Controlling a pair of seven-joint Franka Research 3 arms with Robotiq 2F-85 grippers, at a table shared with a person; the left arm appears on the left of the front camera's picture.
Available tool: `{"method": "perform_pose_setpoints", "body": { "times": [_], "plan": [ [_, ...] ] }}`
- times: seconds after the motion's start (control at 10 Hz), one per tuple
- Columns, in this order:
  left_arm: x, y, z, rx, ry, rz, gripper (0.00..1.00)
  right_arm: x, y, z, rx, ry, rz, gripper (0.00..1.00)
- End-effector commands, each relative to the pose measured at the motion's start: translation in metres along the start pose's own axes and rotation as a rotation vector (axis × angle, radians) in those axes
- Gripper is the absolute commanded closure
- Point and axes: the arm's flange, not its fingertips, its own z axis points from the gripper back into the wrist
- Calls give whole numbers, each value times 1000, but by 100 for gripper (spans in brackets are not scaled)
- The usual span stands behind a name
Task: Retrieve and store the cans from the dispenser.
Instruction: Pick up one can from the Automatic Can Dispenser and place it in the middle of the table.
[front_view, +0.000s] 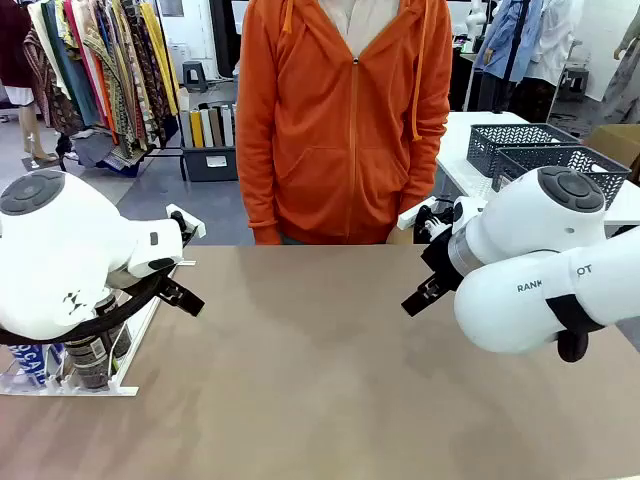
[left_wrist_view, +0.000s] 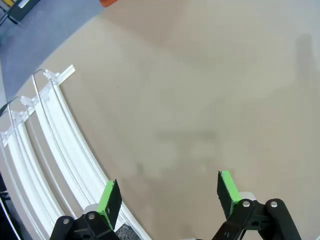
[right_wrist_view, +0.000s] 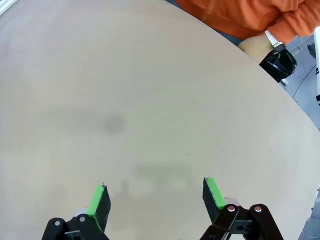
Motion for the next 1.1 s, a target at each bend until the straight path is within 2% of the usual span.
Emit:
{"method": "perform_pose_setpoints", "body": {
  "times": [0.0,1.0],
  "plan": [
    [0,0,0,0,0,0,0,0,0,0,0,0,0,0],
    [0,0,0,0,0,0,0,0,0,0,0,0,0,0]
  ]
}}
